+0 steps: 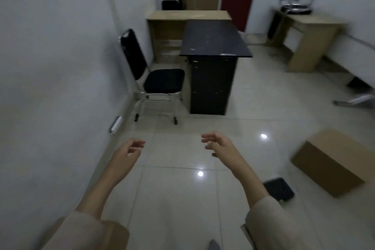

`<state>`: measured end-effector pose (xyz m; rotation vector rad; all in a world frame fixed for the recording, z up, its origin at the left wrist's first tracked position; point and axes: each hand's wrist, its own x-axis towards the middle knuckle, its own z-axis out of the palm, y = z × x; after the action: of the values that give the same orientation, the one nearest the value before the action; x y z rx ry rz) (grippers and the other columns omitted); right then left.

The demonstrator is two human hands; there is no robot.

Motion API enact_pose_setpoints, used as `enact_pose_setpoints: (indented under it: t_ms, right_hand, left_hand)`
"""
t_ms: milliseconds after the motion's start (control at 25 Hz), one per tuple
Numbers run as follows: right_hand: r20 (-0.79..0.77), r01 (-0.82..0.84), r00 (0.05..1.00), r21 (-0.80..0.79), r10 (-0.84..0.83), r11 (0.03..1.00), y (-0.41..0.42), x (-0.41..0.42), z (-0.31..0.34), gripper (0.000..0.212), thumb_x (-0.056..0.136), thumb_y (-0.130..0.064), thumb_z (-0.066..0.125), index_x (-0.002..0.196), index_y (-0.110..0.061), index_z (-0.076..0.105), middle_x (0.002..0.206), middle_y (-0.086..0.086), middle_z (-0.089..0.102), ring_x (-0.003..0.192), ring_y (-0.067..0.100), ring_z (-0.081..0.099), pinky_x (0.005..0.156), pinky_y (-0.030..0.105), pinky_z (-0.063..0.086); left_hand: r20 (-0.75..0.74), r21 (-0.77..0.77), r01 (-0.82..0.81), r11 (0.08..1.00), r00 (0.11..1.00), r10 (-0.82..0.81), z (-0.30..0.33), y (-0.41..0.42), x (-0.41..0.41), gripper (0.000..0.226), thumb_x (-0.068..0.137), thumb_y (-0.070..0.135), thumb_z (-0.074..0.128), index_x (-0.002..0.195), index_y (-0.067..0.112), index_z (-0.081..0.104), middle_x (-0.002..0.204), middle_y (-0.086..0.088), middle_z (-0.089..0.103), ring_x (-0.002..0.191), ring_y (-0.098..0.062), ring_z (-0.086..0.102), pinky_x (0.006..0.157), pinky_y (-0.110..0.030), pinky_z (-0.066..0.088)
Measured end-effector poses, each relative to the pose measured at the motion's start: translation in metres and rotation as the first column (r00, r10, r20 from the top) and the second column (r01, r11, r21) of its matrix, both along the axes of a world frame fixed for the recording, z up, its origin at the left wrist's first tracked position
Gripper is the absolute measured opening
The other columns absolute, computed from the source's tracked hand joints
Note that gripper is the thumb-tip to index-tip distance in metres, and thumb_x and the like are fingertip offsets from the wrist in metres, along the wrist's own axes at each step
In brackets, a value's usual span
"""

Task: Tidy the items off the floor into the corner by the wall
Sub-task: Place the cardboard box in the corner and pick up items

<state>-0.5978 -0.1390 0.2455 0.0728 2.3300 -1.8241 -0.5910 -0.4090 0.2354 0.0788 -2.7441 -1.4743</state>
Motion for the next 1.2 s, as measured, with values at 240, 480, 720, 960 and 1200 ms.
enact_pose_setpoints:
  t_ms: [240, 480, 720, 960, 1200]
  right_hand:
    - [0.046, 0.480, 0.877, -0.014, -0.479, 0.877, 0.158, 0.126, -0.015, 0.025, 0.091, -0.003, 0.041, 0.103, -0.017, 0.057, 0.107, 0.004, 0.061, 0.091, 0.013, 0.056, 0.065, 0.016, 0.044]
    - [0.076, 0.734, 0.677, -0.004, -0.732, 0.679, 0.275, 0.250, -0.017, 0.025, 0.090, -0.007, 0.042, 0.106, -0.017, 0.058, 0.106, 0.001, 0.062, 0.096, 0.018, 0.057, 0.072, 0.024, 0.043]
    - [0.088, 0.821, 0.563, 0.053, -0.822, 0.568, 0.385, 0.350, -0.026, 0.026, 0.089, -0.006, 0.042, 0.099, -0.023, 0.059, 0.104, -0.001, 0.062, 0.095, 0.017, 0.058, 0.071, 0.026, 0.042]
    - [0.114, 0.843, 0.526, 0.056, -0.843, 0.534, 0.459, 0.367, -0.041, 0.026, 0.090, -0.007, 0.042, 0.100, -0.024, 0.059, 0.107, 0.000, 0.063, 0.097, 0.017, 0.059, 0.073, 0.026, 0.043]
    - [0.155, 0.807, 0.577, 0.041, -0.802, 0.589, 0.525, 0.294, -0.057, 0.027, 0.090, -0.006, 0.041, 0.107, -0.016, 0.059, 0.110, 0.003, 0.062, 0.098, 0.018, 0.056, 0.072, 0.026, 0.041]
  left_hand:
    - [0.034, -0.006, 0.422, 0.906, 0.906, -0.422, -0.008, 0.172, 0.006, 0.020, 0.091, 0.008, 0.047, 0.099, 0.023, 0.057, 0.103, 0.000, 0.061, 0.092, -0.013, 0.055, 0.071, -0.012, 0.039]
    - [0.003, 0.016, 0.683, 0.730, 0.730, -0.683, -0.004, 0.344, 0.056, 0.019, 0.092, 0.009, 0.047, 0.101, 0.021, 0.058, 0.104, 0.000, 0.062, 0.095, -0.015, 0.056, 0.072, -0.015, 0.040]
    - [0.000, 0.060, 0.669, 0.741, 0.743, -0.670, -0.015, 0.478, 0.116, 0.021, 0.091, 0.008, 0.045, 0.098, 0.021, 0.060, 0.102, 0.001, 0.063, 0.096, -0.018, 0.056, 0.080, -0.026, 0.038]
    - [0.008, 0.068, 0.632, 0.772, 0.773, -0.634, -0.030, 0.552, 0.122, 0.023, 0.089, 0.006, 0.044, 0.096, 0.020, 0.062, 0.101, 0.000, 0.065, 0.097, -0.018, 0.059, 0.078, -0.024, 0.039]
    - [-0.021, 0.065, 0.611, 0.789, 0.791, -0.611, -0.044, 0.625, 0.054, 0.021, 0.090, 0.007, 0.044, 0.093, 0.017, 0.062, 0.101, -0.001, 0.065, 0.097, -0.022, 0.060, 0.086, -0.030, 0.043]
